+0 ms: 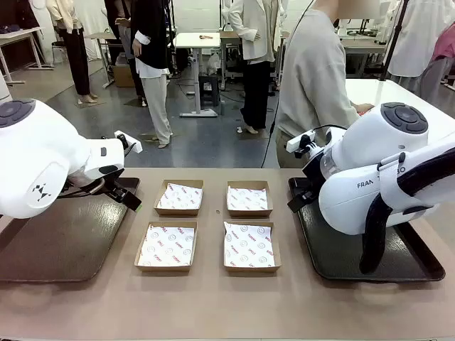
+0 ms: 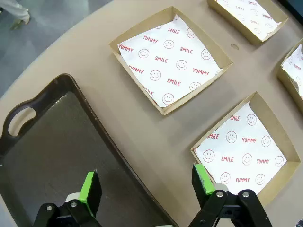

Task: Individually package the donuts and arrange them on the tray.
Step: Pick up one Paper togo box.

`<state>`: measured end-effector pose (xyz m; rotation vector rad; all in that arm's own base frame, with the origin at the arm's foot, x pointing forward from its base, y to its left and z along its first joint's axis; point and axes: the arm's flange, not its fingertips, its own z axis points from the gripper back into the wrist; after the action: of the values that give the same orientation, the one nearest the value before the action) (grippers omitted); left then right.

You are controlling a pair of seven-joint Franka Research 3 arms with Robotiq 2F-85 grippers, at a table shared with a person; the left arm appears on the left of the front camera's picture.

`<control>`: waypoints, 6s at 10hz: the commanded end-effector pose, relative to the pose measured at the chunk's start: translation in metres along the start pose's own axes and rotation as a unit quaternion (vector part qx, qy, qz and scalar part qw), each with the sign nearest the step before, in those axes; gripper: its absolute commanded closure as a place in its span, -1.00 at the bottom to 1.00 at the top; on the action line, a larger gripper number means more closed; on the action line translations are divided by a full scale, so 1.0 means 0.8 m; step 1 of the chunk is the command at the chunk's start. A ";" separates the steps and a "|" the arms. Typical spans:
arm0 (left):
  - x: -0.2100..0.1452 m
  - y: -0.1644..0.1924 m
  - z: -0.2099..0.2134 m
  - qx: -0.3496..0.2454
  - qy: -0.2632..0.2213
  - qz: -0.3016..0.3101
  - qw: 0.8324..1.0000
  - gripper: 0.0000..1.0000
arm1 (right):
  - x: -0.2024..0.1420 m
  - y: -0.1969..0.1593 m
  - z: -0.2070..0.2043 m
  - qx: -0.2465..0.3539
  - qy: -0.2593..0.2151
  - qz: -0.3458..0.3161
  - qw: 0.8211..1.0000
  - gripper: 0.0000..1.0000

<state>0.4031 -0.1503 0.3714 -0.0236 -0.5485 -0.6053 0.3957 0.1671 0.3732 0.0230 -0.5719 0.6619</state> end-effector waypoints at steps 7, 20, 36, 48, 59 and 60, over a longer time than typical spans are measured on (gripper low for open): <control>0.000 0.000 0.000 0.000 0.000 0.000 1.000 -1.00 | 0.000 0.000 0.000 0.000 0.000 0.000 1.000 -1.00; -0.151 -0.030 0.136 -0.067 0.067 -0.022 0.995 -1.00 | -0.157 0.044 0.138 0.057 0.178 0.018 0.982 -1.00; -0.115 0.154 0.176 -0.533 -0.036 0.330 0.778 -1.00 | -0.205 -0.152 0.215 0.466 -0.065 -0.318 0.823 -1.00; -0.256 0.265 0.166 -0.454 -0.034 0.458 0.764 -1.00 | -0.336 -0.237 0.240 0.437 -0.081 -0.400 0.801 -1.00; -0.260 0.264 0.168 -0.453 -0.036 0.470 0.757 -1.00 | -0.333 -0.238 0.242 0.433 -0.087 -0.414 0.796 -1.00; -0.260 0.264 0.168 -0.453 -0.036 0.470 0.757 -1.00 | -0.333 -0.238 0.242 0.433 -0.087 -0.414 0.796 -1.00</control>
<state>0.3107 0.1606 0.4117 -1.1855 -0.2046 0.1868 0.2392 -0.1779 0.4300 1.1390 -0.3250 -0.0076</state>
